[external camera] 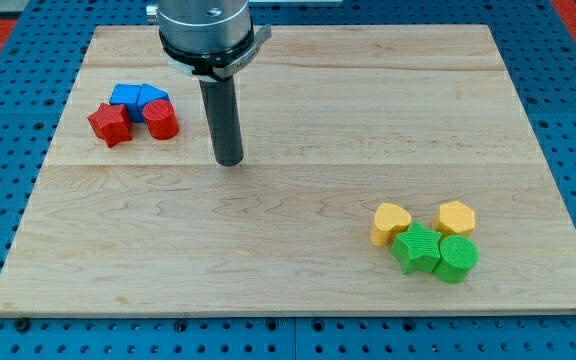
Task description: Move the green circle to the center of the board
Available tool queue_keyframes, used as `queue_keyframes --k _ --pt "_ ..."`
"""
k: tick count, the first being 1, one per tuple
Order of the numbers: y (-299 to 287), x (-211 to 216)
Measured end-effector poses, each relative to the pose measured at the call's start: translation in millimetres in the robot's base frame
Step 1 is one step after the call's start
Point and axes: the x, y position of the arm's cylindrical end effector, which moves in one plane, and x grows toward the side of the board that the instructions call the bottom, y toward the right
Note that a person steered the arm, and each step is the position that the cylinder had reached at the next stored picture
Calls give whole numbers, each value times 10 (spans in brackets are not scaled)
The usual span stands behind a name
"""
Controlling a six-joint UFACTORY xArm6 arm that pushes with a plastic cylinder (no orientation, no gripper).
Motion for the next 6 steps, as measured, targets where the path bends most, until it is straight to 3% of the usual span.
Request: queue_keyframes --k 3,4,5,6 --pt "-1 0" --pt "125 -174" --pt "127 -944" --pt "-367 -1487"
